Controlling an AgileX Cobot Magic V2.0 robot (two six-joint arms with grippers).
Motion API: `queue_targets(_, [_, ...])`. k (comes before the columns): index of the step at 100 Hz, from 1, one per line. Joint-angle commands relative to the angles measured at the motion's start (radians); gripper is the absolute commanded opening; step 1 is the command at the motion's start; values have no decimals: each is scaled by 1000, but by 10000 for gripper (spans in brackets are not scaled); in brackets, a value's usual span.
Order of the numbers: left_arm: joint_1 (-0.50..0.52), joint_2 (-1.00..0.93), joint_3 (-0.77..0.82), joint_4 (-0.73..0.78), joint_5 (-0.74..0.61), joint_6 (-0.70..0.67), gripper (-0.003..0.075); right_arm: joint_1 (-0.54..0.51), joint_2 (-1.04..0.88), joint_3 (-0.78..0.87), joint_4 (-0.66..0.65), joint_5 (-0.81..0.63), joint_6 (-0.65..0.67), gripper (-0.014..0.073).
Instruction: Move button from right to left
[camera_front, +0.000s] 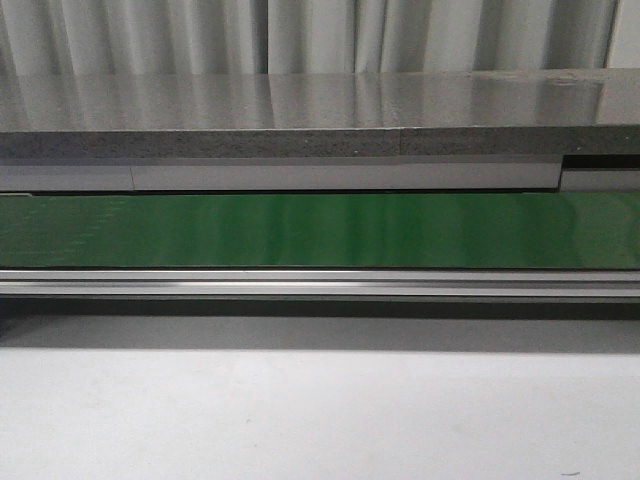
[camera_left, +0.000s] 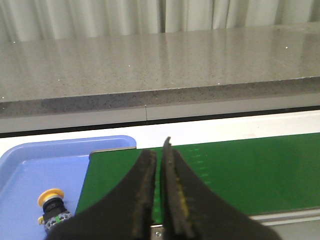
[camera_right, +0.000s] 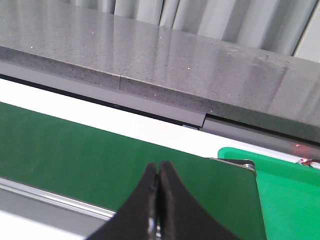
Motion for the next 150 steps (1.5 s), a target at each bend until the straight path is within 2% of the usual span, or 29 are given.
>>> queue_targets(1, [-10,-62,28,52,-96,-77,5,1,7,-29,8,-82,-6,-68])
queue_targets(14, [-10,-164,109,116,-98,-150,5,1,7,-29,8,-82,-6,-68])
queue_targets(36, [2,-339,214,106,-98,-154,5,1,7,-29,8,-82,-6,-68])
queue_targets(64, [75,-480,304,88,-102,-155,5,1,7,-29,8,-82,-6,-68])
queue_targets(150, [83,-477,306,53,-95,-155,5,1,7,-29,8,-81,-6,-68])
